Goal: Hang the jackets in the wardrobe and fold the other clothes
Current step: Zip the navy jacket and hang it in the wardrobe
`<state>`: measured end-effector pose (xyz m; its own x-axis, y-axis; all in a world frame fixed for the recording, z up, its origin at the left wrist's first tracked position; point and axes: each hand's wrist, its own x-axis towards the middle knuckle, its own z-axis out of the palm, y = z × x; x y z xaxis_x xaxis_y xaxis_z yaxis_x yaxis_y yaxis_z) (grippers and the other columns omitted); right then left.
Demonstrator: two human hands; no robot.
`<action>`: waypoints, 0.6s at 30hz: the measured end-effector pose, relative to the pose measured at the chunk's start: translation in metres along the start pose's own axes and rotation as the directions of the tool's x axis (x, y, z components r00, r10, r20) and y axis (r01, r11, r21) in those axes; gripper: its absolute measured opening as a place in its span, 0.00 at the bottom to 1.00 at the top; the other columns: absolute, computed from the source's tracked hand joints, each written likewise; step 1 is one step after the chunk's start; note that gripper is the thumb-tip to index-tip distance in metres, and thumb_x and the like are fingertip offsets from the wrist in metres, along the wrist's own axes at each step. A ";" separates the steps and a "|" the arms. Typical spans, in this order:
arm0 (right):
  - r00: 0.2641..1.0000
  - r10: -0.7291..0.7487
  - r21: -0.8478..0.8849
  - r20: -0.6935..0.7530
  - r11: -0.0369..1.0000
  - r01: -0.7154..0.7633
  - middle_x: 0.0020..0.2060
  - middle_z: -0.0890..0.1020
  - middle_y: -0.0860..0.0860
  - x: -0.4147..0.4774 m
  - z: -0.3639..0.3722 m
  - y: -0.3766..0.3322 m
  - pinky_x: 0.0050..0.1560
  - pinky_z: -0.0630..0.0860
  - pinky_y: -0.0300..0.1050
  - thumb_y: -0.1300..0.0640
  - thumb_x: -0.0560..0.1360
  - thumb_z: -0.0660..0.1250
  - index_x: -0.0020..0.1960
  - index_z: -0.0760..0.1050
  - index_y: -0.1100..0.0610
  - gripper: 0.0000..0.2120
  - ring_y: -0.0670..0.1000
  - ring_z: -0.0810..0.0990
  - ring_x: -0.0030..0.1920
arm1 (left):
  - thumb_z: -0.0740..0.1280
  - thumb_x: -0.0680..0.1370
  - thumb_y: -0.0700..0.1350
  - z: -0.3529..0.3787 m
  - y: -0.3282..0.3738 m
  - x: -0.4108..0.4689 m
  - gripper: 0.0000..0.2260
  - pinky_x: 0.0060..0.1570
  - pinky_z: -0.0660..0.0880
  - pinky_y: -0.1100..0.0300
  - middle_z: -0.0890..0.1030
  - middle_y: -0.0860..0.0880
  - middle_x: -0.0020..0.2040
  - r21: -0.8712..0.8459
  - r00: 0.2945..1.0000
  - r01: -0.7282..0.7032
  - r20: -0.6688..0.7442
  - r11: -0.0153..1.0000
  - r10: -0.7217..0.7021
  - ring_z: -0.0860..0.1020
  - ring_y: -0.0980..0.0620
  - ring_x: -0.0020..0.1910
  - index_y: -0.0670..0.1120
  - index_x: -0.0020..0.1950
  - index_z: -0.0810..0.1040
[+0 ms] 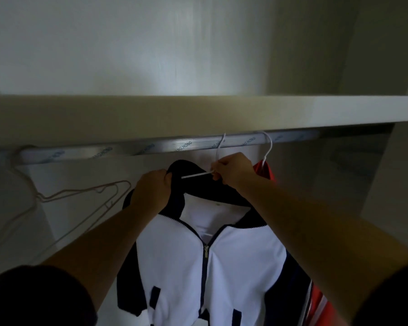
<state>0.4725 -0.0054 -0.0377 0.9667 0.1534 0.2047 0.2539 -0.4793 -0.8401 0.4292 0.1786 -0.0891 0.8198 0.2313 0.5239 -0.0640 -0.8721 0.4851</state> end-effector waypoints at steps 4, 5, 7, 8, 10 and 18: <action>0.999 -0.020 -0.036 0.033 0.999 0.021 0.28 0.77 0.50 -0.012 0.007 0.025 0.25 0.68 0.30 0.57 0.78 0.65 0.33 0.77 0.58 0.15 0.41 0.72 0.22 | 0.53 0.83 0.43 0.022 -0.009 -0.018 0.20 0.35 0.61 0.59 0.68 0.50 0.30 -0.004 0.997 0.055 0.054 0.998 -0.055 0.70 0.49 0.35 0.46 0.30 0.63; 0.999 -0.034 -0.025 0.021 0.999 0.035 0.28 0.77 0.50 -0.015 0.007 0.027 0.23 0.66 0.29 0.57 0.78 0.64 0.32 0.75 0.56 0.16 0.40 0.72 0.21 | 0.53 0.83 0.43 0.025 -0.010 -0.021 0.20 0.35 0.61 0.59 0.68 0.50 0.30 -0.006 0.997 0.055 0.047 0.998 -0.055 0.70 0.50 0.35 0.46 0.30 0.63; 0.998 -0.066 -0.060 0.000 0.996 0.065 0.30 0.78 0.53 -0.018 0.006 0.027 0.28 0.69 0.32 0.57 0.79 0.63 0.30 0.73 0.55 0.18 0.43 0.74 0.25 | 0.53 0.83 0.43 0.029 -0.009 -0.023 0.20 0.34 0.60 0.59 0.67 0.50 0.30 0.011 0.998 0.054 0.031 0.998 -0.054 0.70 0.50 0.35 0.47 0.30 0.63; 0.996 -0.086 -0.112 0.002 0.990 0.086 0.35 0.80 0.55 -0.021 0.006 0.027 0.33 0.71 0.36 0.56 0.79 0.63 0.33 0.73 0.57 0.16 0.47 0.75 0.30 | 0.53 0.83 0.43 0.029 -0.007 -0.024 0.20 0.34 0.59 0.59 0.67 0.51 0.30 0.021 0.998 0.058 0.026 0.998 -0.059 0.70 0.50 0.35 0.47 0.30 0.62; 0.986 -0.166 -0.286 -0.018 0.946 0.154 0.49 0.79 0.59 -0.033 0.010 0.032 0.44 0.73 0.42 0.56 0.80 0.62 0.46 0.77 0.59 0.09 0.54 0.77 0.42 | 0.53 0.83 0.43 0.030 -0.005 -0.028 0.20 0.34 0.59 0.60 0.67 0.51 0.30 0.015 0.997 0.069 0.018 0.997 -0.069 0.70 0.49 0.36 0.47 0.30 0.62; 0.810 -0.586 -0.582 0.026 0.650 0.489 0.43 0.77 0.54 -0.124 0.029 0.104 0.41 0.76 0.48 0.61 0.72 0.70 0.45 0.77 0.58 0.03 0.54 0.78 0.41 | 0.53 0.83 0.42 0.028 0.000 -0.039 0.19 0.36 0.60 0.60 0.69 0.47 0.33 -0.005 0.996 0.087 0.002 0.996 -0.087 0.70 0.48 0.37 0.47 0.31 0.61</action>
<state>0.3777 -0.0490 -0.1649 0.6336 0.4273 0.6450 0.6554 -0.7395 -0.1540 0.4128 0.1577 -0.1288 0.8234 0.3053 0.4784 0.0045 -0.8465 0.5324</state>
